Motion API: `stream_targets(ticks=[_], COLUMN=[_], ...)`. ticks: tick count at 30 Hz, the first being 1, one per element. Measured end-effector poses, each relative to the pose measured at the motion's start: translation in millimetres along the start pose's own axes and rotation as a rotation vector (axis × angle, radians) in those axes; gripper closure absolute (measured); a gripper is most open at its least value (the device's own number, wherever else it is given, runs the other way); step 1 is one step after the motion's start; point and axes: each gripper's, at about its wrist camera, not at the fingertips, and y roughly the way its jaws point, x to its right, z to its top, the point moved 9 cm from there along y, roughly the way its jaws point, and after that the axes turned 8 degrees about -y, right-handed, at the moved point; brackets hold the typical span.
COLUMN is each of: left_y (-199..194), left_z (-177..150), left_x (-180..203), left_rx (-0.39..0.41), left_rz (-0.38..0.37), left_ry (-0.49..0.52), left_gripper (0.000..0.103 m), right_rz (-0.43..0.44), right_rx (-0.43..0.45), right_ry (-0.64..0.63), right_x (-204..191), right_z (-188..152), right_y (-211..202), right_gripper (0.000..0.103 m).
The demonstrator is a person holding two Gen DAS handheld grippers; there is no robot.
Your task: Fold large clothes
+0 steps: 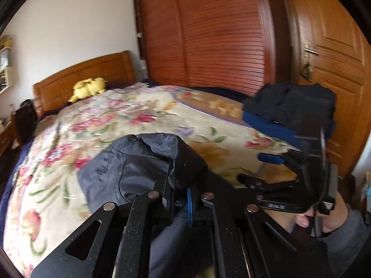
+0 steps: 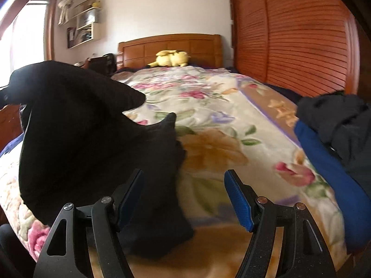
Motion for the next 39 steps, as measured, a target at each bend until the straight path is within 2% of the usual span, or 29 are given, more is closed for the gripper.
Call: stream_targets(ticks=[2, 5, 8, 10, 12, 14, 15, 16, 22, 27, 36, 39], left_y=[7.5, 15.6, 12.0, 3.2, -10.1, -26.3, -32.9, -40.8, -71.8, -66.3, -45.7, -44.0], left_z=[-8.1, -25.2, -36.5, -40.1, -40.0, -38.9, -38.3, -38.1, -49.5, -69.4, -106.1, -111.6], left_x=[9.5, 9.2, -0.3, -9.2, -14.4, -24.5, -29.1, -33.3, -82.1, -120.8, -157.1, -166.3], left_rx=[-0.034, -0.088, -0.111, -0.104, -0.083, -0.058, -0.042, -0.023, 0.043, 0.043, 0.032, 0.039], left_rz=[-0.001, 0.038, 0.031, 0.005, -0.017, -0.014, -0.013, -0.012, 0.073, 0.139, 0.165, 0.171], left_ry=[0.013, 0.039, 0.010, -0.028, -0.063, -0.092, -0.103, -0.115, -0.167, -0.202, -0.253, -0.257], left_gripper=[0.095, 0.094, 0.085, 0.070, 0.065, 0.051, 0.036, 0.027, 0.025, 0.024, 0.024, 0.024], right_rz=[-0.007, -0.007, 0.003, 0.010, 0.018, 0.027, 0.029, 0.031, 0.034, 0.071, 0.206, 0.217], right_rx=[-0.002, -0.004, 0.002, 0.009, 0.018, 0.023, 0.028, 0.031, 0.080, 0.111, 0.017, -0.026], right_ry=[0.011, 0.014, 0.009, 0.003, -0.003, -0.009, -0.011, -0.012, -0.024, -0.043, -0.178, -0.224], right_x=[5.3, 3.3, -5.9, -10.4, -14.6, -16.9, -15.7, -15.7, -21.1, -38.3, -101.8, -113.8], right_z=[-3.7, -4.7, 2.0, 5.2, 8.4, 9.9, 10.7, 11.3, 28.3, 46.2, 55.6, 51.5], right_y=[-5.1, -8.4, -8.8, -9.3, -7.9, -5.0, -1.7, 1.2, -5.8, -14.2, 5.9, 15.5], right_gripper=[0.030, 0.030, 0.030, 0.030, 0.030, 0.030, 0.030, 0.030, 0.030, 0.030, 0.030, 0.030])
